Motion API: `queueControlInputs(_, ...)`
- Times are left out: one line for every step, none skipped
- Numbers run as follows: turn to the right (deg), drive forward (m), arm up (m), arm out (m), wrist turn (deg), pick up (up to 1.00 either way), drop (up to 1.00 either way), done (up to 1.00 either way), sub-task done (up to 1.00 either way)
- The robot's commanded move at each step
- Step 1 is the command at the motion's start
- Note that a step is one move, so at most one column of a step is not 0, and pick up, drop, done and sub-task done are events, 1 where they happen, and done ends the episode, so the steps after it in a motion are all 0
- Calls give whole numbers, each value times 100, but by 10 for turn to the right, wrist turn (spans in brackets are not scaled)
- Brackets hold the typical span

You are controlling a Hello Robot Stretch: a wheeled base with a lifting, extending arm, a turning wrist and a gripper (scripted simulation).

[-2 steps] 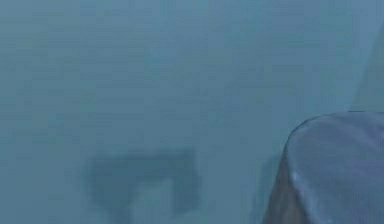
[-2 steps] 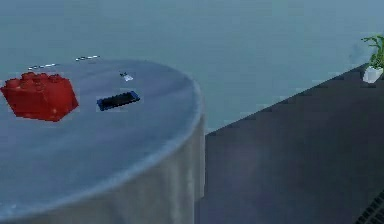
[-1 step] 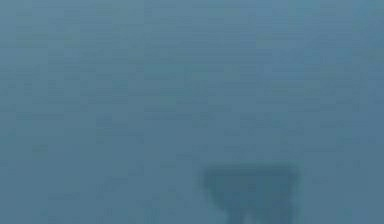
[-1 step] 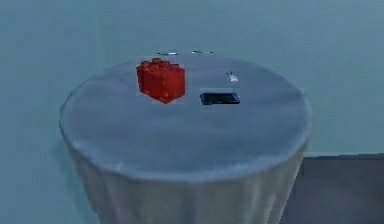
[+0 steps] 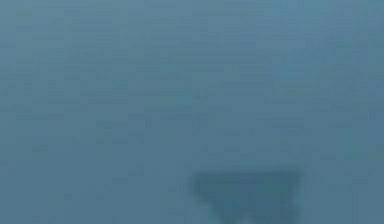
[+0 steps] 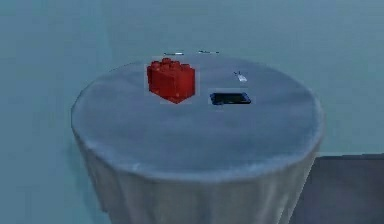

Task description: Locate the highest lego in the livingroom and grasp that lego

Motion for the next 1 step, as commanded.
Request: queueControlInputs(450, 0, 0, 0, 0, 0, 0, 0, 0)
